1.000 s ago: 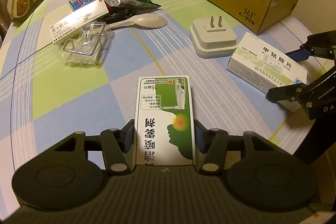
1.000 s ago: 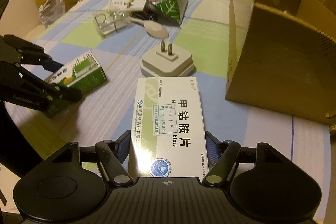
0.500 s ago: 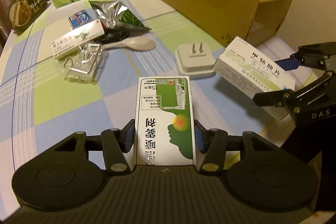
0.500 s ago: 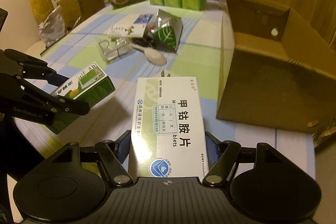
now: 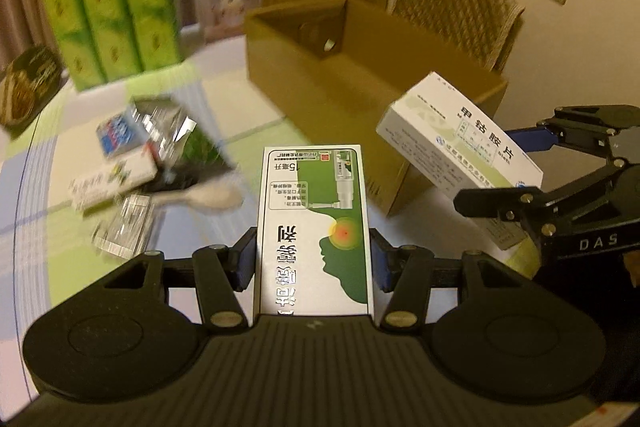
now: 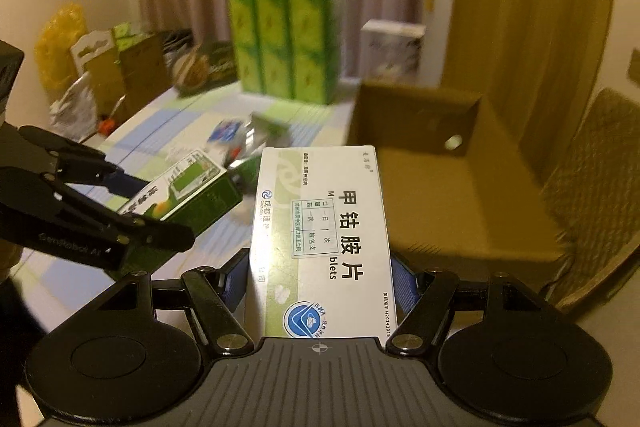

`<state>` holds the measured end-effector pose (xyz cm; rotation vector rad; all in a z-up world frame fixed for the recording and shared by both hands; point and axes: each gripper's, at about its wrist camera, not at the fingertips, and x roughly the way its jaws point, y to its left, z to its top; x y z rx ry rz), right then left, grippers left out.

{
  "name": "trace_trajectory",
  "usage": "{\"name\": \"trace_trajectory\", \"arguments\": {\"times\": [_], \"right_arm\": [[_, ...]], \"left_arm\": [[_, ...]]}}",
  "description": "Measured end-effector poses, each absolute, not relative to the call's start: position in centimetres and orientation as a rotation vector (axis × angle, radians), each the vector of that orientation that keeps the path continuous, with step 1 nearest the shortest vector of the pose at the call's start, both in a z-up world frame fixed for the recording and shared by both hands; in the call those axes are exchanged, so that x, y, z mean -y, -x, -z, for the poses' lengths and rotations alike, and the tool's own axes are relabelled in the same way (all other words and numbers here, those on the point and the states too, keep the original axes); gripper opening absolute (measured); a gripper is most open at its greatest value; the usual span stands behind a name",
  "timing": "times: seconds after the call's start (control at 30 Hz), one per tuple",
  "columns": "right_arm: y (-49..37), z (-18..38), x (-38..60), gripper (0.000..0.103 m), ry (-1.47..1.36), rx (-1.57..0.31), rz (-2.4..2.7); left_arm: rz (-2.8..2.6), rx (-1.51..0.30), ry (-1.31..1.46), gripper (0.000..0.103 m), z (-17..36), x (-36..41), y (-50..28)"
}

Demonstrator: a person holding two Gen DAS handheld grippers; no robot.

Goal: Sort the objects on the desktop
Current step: 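Carry both boxes over cardboard box and open both tools to drop them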

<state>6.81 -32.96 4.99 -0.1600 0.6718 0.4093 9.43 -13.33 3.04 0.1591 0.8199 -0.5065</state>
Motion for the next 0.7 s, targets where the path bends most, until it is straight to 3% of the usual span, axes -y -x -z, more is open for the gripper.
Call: {"name": "trace_trajectory", "arguments": {"times": [0.3,0.7], "right_arm": [[-11.7,-7.4,37.9,0.068,0.135,-0.629,-0.305],[-17.7,-6.1,41.7,0.068,0.042,-0.645,-0.262]], "left_arm": [[0.565,-0.760,-0.140,0.050,-6.3,19.0,-13.0],[0.574,-0.778,-0.077,0.050,-5.9,24.1,-18.2]]}}
